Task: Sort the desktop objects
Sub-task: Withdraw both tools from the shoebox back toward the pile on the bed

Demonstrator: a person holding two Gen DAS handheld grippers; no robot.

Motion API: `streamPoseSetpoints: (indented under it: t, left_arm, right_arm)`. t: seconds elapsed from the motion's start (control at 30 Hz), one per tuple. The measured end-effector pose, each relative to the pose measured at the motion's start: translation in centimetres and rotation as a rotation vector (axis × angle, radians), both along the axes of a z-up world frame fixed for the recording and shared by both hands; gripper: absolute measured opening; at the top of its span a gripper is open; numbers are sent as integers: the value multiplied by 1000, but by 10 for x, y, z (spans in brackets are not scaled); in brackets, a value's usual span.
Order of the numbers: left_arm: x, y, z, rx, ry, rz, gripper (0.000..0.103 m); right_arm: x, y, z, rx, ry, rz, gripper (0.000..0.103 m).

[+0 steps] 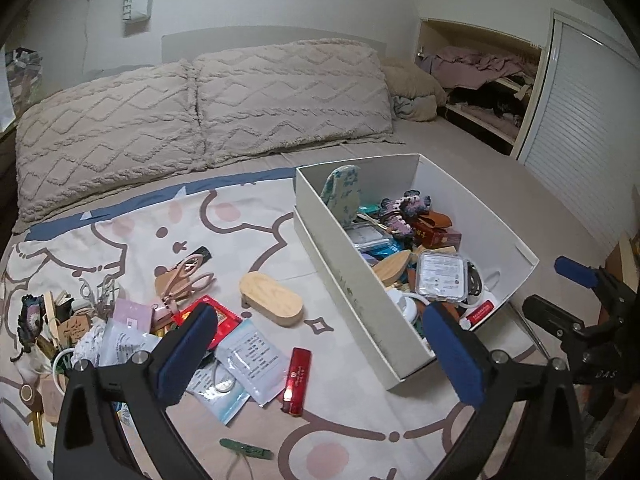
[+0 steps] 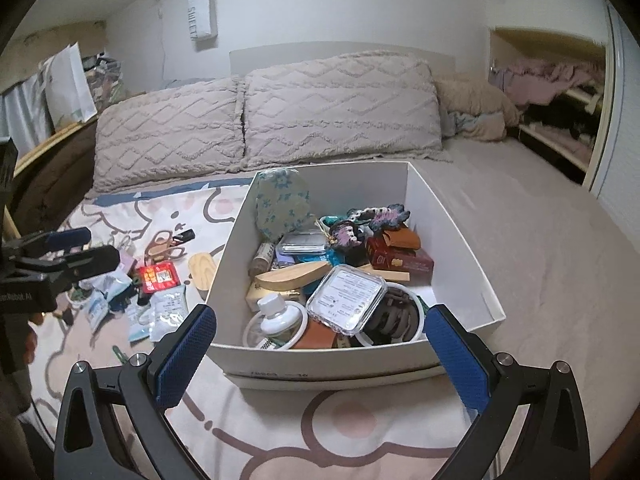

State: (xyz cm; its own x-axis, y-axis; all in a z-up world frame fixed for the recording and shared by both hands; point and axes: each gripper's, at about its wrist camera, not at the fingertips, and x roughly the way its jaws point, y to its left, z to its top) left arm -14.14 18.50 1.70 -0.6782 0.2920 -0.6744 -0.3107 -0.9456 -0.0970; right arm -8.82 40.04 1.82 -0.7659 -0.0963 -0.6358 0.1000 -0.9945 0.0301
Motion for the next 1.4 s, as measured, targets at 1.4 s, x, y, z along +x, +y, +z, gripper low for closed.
streamPoseSetpoints:
  t: [1.4]
  left_arm:
    - [102,-163,-34,12,254,178,103]
  right_arm:
    - [71,-95,-28,-63,231,75,103]
